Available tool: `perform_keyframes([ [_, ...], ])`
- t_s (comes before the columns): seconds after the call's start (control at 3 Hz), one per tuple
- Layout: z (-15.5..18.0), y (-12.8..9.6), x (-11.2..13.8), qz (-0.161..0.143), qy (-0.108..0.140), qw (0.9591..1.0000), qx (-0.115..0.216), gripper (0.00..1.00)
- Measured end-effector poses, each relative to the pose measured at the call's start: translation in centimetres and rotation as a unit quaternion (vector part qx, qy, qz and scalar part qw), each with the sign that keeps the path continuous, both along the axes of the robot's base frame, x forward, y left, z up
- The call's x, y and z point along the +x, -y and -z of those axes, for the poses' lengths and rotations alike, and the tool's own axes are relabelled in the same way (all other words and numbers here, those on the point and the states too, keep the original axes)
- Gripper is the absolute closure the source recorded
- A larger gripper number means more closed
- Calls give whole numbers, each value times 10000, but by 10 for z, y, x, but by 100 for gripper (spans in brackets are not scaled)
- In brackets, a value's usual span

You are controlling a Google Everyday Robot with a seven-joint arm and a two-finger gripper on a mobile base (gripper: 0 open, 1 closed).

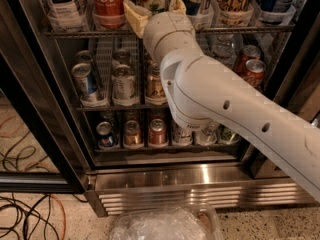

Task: Pick 7up can from top shelf of fridge

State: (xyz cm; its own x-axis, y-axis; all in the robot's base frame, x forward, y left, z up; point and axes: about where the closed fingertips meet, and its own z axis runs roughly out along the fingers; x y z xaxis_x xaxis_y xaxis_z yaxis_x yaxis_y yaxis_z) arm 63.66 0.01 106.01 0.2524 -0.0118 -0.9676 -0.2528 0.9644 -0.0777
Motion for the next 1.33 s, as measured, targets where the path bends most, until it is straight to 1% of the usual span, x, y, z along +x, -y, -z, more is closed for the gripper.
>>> perform_keyframes([
  [0.33, 0, 0, -1, 0, 0, 10000, 0, 31],
  [0.67, -7, 2, 4, 59, 30, 10000, 67, 32],
  [1.0, -11, -3, 10, 43, 26, 9999, 96, 32],
  [1.33, -9, -9, 12, -34, -52, 9999, 126, 51],
])
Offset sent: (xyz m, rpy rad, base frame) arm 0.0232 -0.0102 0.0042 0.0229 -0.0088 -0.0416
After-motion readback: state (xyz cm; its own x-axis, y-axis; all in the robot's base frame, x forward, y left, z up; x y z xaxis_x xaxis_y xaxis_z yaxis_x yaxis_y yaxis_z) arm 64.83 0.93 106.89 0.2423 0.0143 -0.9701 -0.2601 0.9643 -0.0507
